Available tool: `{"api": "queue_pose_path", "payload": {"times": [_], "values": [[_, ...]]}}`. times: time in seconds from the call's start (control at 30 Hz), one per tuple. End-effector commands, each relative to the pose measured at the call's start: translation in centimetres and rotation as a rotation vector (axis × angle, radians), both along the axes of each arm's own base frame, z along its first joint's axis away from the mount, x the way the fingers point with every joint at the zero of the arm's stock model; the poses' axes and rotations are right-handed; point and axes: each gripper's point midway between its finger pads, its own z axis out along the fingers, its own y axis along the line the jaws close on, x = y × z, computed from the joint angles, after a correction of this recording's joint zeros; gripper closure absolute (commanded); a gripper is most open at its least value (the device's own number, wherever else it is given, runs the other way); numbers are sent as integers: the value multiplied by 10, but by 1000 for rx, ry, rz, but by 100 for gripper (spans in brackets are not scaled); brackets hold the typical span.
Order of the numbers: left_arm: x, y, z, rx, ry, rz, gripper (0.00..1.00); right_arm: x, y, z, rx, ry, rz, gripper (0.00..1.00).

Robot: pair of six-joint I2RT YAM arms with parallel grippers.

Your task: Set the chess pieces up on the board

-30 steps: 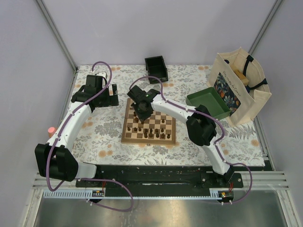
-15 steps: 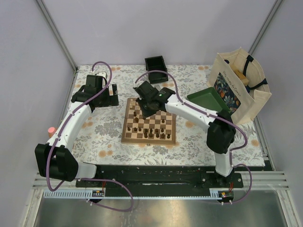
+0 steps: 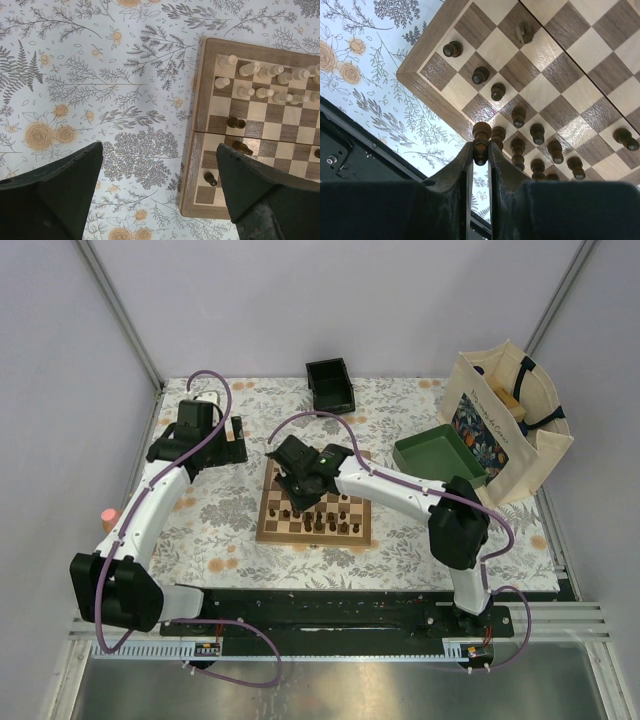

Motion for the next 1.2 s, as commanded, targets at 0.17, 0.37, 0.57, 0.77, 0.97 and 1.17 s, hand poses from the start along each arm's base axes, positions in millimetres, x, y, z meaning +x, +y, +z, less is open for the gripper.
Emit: {"api": "queue_pose_path", "payload": {"times": [0.17,0.37,0.57,0.77,0.97,1.17], "values": [[6,23,29,3,-142,123,1,-6,19,-2,-28,-7,95,87],[7,26,32,-1,-153,136,1,-19,19,-23,-89,17,137,87],[6,27,32,-2,-154,141,1,-23,19,-32,-116,-3,157,87],[7,28,32,-2,-153,144,1,-17,18,-40,-142,-18,142,87],[7,29,31,-2,-151,145,1,-13,19,-45,-156,-27,143,86],[7,28,31,-7,-150,141,1,-11,21,-47,-162,-28,145,85]]}}
